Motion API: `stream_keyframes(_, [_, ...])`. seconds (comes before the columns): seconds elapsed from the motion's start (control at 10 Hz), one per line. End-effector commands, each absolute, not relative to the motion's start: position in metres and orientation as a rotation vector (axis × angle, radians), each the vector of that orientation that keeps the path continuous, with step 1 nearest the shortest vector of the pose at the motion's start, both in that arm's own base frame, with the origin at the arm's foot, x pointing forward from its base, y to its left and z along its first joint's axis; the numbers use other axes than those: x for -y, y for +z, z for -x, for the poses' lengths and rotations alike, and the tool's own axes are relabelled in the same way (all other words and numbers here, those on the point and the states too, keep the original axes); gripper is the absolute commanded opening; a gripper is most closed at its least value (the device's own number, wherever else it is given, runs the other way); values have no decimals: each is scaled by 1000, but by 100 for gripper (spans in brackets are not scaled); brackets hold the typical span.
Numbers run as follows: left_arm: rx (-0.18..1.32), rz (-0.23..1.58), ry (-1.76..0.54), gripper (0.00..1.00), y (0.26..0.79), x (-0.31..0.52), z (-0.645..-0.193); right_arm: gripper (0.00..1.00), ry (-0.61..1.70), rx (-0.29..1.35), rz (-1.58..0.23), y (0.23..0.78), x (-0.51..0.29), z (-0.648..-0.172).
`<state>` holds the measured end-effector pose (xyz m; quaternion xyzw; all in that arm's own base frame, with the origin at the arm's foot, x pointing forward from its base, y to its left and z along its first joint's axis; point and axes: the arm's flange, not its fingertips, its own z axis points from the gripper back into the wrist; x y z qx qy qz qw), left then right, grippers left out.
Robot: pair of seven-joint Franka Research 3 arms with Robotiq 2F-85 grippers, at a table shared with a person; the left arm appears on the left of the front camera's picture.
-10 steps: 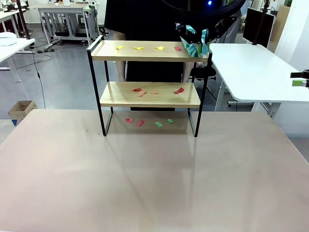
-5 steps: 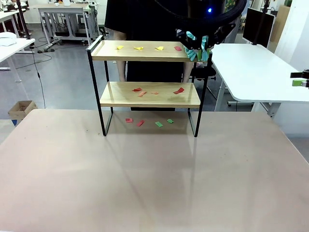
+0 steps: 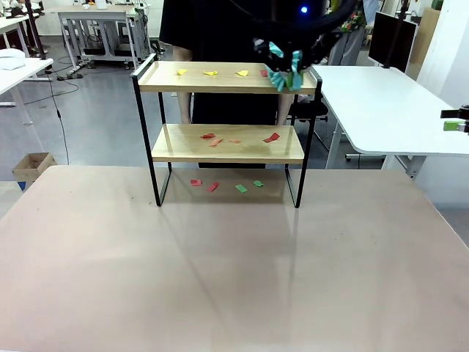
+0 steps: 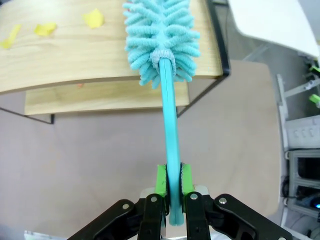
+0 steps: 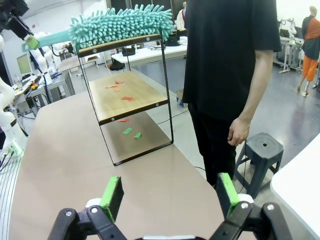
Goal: Clean the shelf.
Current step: Clean the specific section of the Shelf indicated by the human with the Duster.
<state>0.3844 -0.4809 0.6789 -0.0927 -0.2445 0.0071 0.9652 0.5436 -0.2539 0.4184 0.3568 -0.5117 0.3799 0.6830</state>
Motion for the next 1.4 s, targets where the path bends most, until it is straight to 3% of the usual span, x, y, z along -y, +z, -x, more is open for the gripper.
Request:
stream_keyframes(0.0, [459,146,24,14,683,444,-380,100,858,1145,-800,421,252,-543])
stream_keyframes(0.5, [441,56,121,14,678,338,-370,100,858,1145,-800,421,252,-543])
stream_keyframes(0.9, [483,-135,210,14,680,264,-348,100,858,1145,-800,421,252,-543])
stream_keyframes(1.1, [551,-196,215,14,694,251,-329,100,858,1145,-800,421,252,-543])
stream_keyframes(1.3, [612,-148,166,14,706,258,-317,100,858,1145,-800,421,252,-543])
